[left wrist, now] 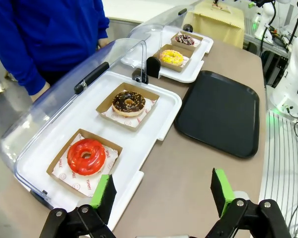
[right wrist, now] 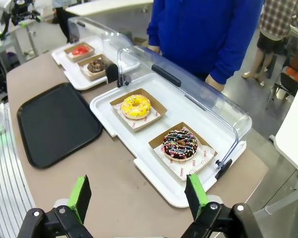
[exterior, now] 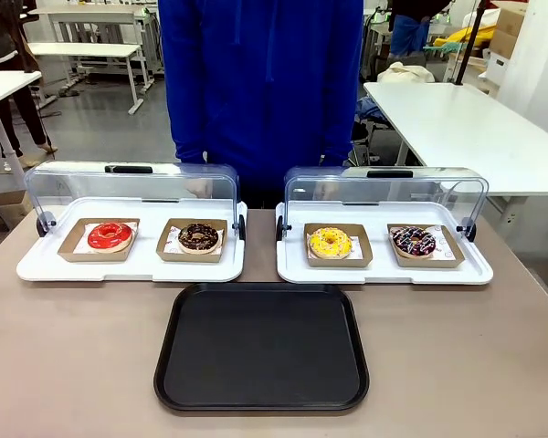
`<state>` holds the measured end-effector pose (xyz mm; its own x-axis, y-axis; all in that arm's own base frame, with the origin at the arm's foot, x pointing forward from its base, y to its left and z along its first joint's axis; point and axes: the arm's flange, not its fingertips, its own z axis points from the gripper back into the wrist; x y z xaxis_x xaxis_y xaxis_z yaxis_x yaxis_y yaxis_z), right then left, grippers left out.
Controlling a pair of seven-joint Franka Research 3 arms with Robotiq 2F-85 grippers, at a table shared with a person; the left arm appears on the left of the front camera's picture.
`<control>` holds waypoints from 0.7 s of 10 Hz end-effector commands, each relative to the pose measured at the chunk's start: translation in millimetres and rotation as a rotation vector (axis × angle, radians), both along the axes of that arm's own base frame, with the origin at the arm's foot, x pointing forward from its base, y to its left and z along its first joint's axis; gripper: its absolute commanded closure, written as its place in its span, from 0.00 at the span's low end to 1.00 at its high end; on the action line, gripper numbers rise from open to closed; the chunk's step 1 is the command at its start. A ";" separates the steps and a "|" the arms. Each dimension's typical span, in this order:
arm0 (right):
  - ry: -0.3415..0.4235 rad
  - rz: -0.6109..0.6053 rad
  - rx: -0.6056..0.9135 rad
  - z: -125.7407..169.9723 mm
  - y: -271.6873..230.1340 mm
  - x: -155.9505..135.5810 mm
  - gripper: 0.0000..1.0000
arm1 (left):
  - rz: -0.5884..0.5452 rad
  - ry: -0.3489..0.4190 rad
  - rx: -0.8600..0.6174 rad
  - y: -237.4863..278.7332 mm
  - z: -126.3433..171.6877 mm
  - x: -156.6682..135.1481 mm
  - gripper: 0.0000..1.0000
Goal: Move the third donut from the left to the tray.
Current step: Pick up the Paper togo box containing the Donut indicated by the person and place it on the Handle tray.
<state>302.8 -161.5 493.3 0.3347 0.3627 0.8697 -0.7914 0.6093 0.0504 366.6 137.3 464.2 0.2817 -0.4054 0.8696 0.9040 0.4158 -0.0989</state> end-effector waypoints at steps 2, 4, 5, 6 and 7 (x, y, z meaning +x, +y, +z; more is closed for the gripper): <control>-0.026 0.014 0.000 1.5 -1.5 1.3 0.00 | -0.011 -0.026 -0.019 1.7 0.5 1.9 0.00; -0.026 0.014 0.000 1.5 -1.5 1.3 0.00 | -0.011 -0.026 -0.019 1.7 0.5 1.9 0.00; -0.026 0.014 0.000 1.5 -1.5 1.3 0.00 | -0.011 -0.026 -0.019 1.7 0.5 1.9 0.00; -0.026 0.014 0.000 1.5 -1.5 1.3 0.00 | -0.011 -0.026 -0.019 1.7 0.5 1.9 0.00; -0.026 0.014 0.000 1.5 -1.5 1.3 0.00 | -0.011 -0.026 -0.019 1.7 0.5 1.9 0.00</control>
